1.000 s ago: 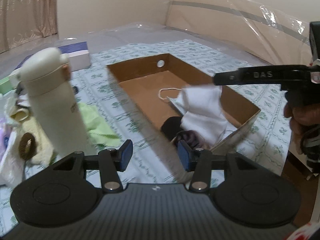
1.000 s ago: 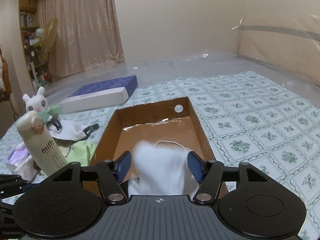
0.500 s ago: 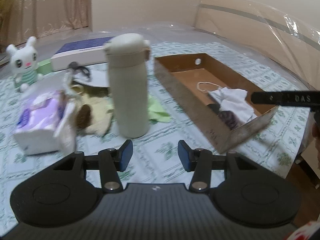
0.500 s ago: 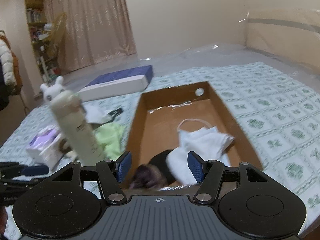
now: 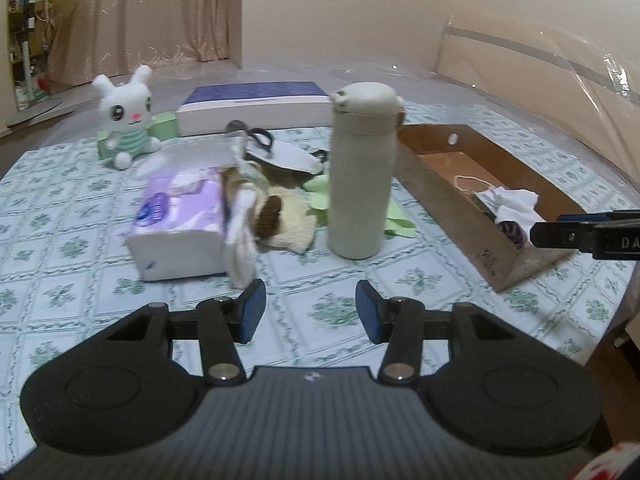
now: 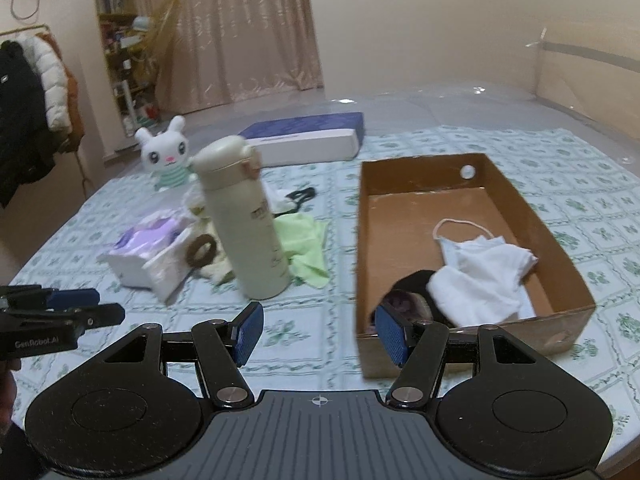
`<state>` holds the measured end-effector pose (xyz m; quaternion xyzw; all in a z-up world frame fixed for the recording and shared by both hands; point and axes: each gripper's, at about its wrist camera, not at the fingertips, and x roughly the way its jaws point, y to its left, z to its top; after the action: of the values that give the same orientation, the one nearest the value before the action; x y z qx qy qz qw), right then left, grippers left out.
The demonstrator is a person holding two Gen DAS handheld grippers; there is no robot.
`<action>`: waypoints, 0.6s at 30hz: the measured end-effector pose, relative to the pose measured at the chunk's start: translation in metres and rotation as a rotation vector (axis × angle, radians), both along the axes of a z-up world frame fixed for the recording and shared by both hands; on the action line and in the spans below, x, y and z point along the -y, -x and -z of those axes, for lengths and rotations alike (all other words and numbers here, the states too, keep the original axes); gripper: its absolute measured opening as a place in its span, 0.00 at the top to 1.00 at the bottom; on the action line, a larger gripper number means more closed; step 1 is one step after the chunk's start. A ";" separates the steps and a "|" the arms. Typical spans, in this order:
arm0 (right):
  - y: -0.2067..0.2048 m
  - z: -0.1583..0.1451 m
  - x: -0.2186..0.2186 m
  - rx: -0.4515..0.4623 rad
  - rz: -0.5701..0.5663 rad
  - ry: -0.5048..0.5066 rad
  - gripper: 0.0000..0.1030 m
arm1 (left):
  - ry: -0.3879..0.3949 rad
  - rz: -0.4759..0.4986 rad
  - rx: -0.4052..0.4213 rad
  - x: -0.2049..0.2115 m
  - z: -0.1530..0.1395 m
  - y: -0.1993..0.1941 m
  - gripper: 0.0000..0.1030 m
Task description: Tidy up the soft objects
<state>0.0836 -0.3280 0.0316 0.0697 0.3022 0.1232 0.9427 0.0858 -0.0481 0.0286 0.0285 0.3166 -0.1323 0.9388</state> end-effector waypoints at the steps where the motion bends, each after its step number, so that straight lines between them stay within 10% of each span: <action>1: 0.001 0.000 -0.004 -0.001 -0.007 0.003 0.40 | -0.004 -0.007 0.004 -0.003 0.000 0.000 0.56; 18: -0.015 0.012 -0.046 -0.020 -0.057 0.020 0.40 | -0.074 -0.097 0.040 -0.022 0.028 -0.053 0.56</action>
<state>0.0982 -0.2818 0.0198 0.0527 0.3149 0.1463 0.9363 0.1384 -0.0264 0.0008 0.0501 0.3036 -0.0742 0.9486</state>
